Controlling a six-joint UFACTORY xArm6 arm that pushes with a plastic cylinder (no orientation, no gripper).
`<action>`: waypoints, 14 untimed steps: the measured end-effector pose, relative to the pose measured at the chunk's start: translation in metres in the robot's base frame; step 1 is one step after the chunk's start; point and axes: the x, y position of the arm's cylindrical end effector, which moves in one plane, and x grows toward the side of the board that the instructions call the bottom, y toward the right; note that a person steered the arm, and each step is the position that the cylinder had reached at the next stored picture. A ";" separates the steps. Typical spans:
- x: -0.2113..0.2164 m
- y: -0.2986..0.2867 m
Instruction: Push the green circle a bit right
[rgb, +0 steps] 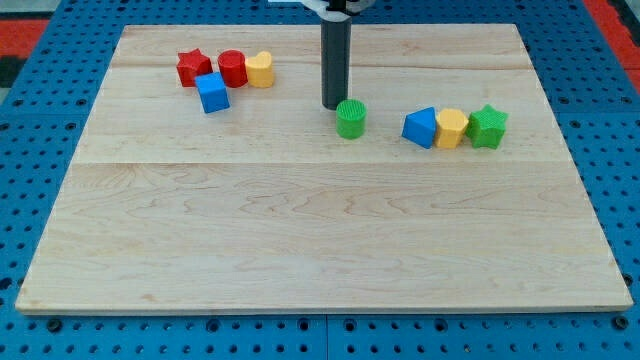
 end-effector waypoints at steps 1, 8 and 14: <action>0.012 0.001; 0.038 -0.009; 0.037 0.016</action>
